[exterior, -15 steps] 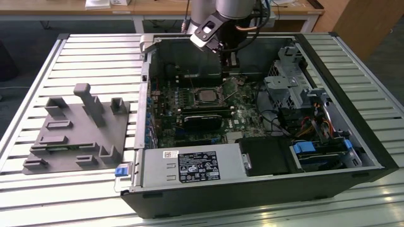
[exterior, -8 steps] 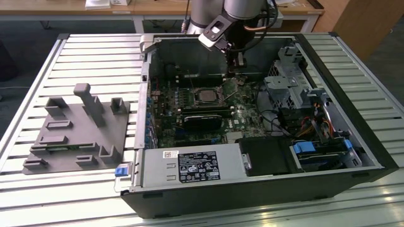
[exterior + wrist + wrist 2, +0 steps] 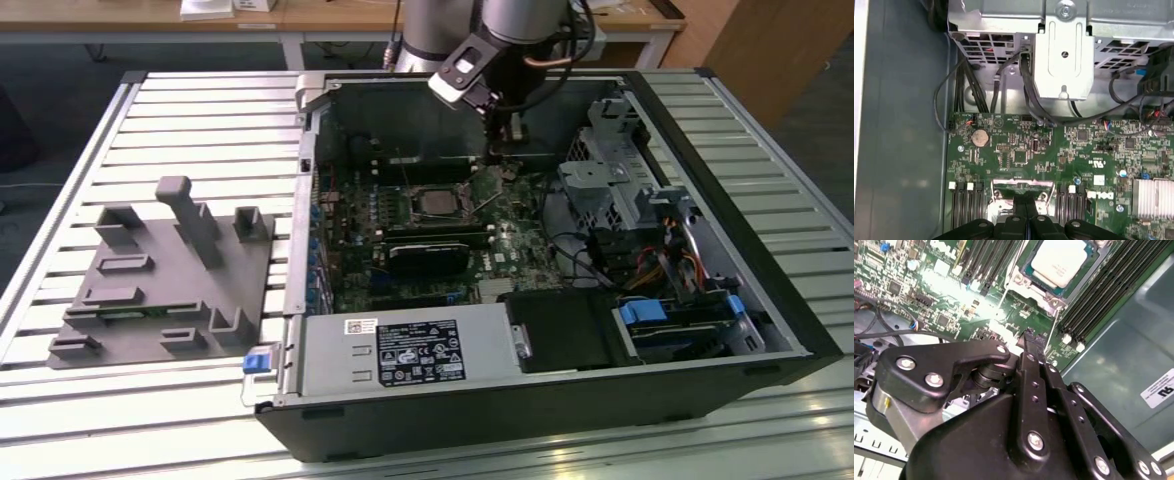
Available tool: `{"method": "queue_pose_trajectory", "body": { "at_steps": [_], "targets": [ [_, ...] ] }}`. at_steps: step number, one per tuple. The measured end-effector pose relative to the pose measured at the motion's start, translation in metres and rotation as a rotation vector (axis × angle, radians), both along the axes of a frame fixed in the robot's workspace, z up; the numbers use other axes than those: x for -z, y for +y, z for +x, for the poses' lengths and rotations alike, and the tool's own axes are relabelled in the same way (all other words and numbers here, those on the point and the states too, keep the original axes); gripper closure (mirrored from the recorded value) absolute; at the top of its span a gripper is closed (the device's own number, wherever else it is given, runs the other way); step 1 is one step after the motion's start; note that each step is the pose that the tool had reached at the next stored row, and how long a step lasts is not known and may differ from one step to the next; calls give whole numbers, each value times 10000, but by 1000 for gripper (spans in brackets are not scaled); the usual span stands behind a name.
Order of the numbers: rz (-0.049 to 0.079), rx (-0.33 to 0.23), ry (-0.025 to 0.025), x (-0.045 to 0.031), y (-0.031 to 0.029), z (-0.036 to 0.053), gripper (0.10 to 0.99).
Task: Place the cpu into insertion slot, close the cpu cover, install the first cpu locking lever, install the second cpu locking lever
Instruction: 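Close the cpu cover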
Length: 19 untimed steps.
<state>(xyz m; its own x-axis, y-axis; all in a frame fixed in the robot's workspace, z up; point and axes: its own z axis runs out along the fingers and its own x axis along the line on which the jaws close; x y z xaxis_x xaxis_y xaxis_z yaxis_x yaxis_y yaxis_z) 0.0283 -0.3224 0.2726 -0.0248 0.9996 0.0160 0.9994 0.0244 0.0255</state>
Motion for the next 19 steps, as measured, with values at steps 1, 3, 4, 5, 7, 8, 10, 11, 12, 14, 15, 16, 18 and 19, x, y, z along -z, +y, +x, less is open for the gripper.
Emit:
{"method": "queue_pose_trajectory", "body": {
  "at_steps": [1, 3, 4, 5, 7, 8, 10, 11, 12, 14, 15, 16, 18, 19],
  "targets": [
    [-1, -63, -1, 7, 0, 3, 980],
    [-4, -106, 2, 21, 1, 24, 980],
    [-3, -107, 2, 27, 1, 36, 980],
    [-3, -107, 2, 33, 1, 50, 980],
    [-3, -107, 2, 44, 2, 63, 980],
    [-4, -107, 2, 47, 2, 68, 980],
    [-7, -106, 2, 58, 2, 83, 980],
    [-6, -106, 2, 68, 2, 90, 980],
    [-7, -107, 2, 76, 2, 97, 980],
    [-12, -107, 3, 86, 2, 111, 980],
    [-13, -106, 3, 88, 2, 118, 980],
    [-13, -107, 3, 91, 2, 125, 980],
    [-13, -106, 2, 98, 2, 139, 980],
    [-13, -106, 3, 100, 1, 150, 980]
  ]
}}
